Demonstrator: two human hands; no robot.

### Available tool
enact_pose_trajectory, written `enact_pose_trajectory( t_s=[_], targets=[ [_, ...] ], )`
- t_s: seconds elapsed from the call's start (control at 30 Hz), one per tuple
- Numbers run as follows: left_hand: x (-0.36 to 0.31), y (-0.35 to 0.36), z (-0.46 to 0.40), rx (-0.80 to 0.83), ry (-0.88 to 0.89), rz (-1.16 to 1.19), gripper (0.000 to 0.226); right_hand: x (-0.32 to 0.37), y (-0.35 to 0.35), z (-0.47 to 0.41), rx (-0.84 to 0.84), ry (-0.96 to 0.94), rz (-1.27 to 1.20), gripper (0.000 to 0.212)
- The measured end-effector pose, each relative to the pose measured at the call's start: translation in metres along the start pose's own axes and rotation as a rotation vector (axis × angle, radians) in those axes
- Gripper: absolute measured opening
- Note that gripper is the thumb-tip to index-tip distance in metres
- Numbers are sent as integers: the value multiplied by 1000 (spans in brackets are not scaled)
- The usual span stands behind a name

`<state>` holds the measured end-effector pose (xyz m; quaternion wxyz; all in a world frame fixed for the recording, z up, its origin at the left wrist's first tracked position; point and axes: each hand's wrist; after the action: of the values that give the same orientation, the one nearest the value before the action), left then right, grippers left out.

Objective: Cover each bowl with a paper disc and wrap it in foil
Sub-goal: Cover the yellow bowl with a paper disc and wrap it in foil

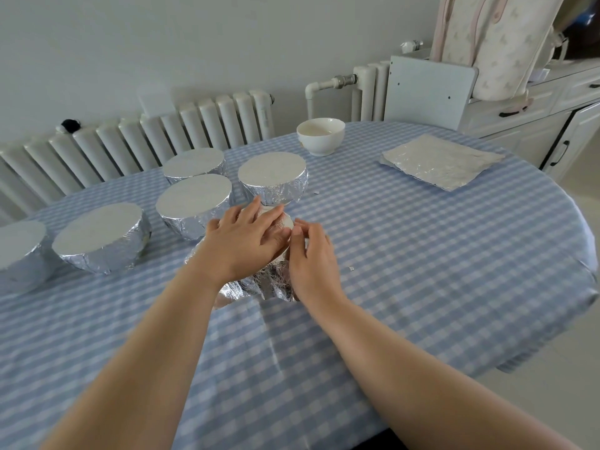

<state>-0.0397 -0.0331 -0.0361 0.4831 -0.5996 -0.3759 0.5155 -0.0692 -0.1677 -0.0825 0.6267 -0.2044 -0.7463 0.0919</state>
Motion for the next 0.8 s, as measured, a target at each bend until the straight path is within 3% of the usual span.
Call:
enact_pose_trajectory(
  t_s=[0.07, 0.17, 0.27, 0.47, 0.8],
  targets=[
    [0, 0, -1, -8, -12, -8, 65, 2, 0, -10, 25, 12, -16, 31],
    [0, 0, -1, -2, -13, -22, 63, 3, -3, -26, 61, 107, -79, 15],
    [0, -2, 0, 5, -13, -19, 63, 0, -7, -31, 70, 160, -94, 22],
    [0, -1, 0, 5, -14, -14, 62, -4, -3, -30, 60, 213, -294, 11],
    [-1, -2, 1, 8, -16, -10, 61, -8, -2, -37, 50, 198, -196, 14]
  ],
)
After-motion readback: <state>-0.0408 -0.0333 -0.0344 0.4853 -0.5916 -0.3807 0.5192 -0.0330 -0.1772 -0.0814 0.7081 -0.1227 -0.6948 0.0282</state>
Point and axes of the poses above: each hand's wrist, its own z-axis away from the middle knuckle, its own y-axis out of the palm, x = y × z, and after that the axes turned 10 degrees about z, right-handed
